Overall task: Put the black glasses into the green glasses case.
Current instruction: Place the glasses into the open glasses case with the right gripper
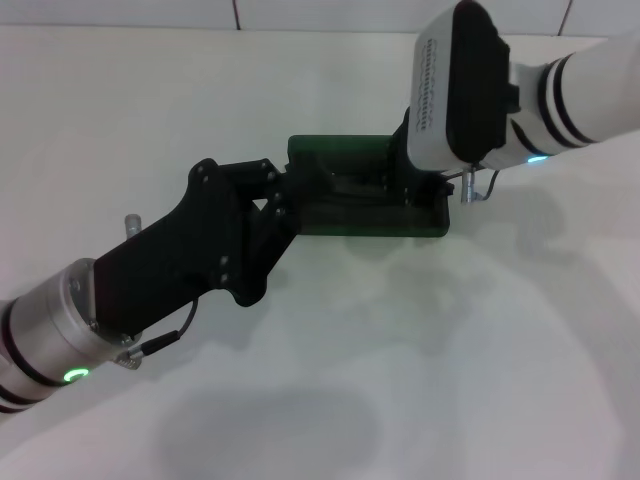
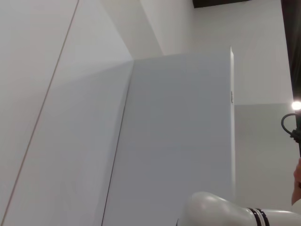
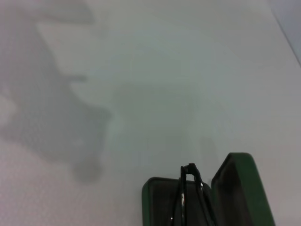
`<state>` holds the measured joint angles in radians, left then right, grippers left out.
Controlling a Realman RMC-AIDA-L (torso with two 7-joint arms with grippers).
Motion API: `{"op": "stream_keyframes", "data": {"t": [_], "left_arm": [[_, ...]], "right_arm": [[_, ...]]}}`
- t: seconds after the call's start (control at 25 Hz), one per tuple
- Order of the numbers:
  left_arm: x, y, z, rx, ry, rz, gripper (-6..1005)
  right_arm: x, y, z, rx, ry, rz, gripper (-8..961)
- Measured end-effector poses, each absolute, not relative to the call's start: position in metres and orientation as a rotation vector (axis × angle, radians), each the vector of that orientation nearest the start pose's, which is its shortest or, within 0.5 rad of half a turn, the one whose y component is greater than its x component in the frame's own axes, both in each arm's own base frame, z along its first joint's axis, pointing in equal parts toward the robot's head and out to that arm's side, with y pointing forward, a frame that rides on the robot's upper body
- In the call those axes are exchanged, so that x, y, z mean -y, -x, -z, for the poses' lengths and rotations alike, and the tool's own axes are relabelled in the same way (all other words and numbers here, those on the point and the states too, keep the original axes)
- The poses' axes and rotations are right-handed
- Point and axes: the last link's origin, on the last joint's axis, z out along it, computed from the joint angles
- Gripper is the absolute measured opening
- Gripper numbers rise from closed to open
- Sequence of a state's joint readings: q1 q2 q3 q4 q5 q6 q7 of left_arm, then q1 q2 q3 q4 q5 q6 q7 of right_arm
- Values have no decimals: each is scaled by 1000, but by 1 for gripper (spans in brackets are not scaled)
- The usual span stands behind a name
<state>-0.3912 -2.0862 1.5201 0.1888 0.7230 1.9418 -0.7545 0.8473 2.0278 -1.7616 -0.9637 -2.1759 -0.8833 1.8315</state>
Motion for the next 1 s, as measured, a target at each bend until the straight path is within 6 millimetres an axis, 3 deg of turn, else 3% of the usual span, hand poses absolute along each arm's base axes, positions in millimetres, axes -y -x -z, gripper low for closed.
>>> {"op": "stream_keyframes", "data": {"t": [1.0], "left_arm": [[-238,227,24,255,2282,1698,19]], "right_arm": [[-405,-110,95,368,2738,265,62]]}}
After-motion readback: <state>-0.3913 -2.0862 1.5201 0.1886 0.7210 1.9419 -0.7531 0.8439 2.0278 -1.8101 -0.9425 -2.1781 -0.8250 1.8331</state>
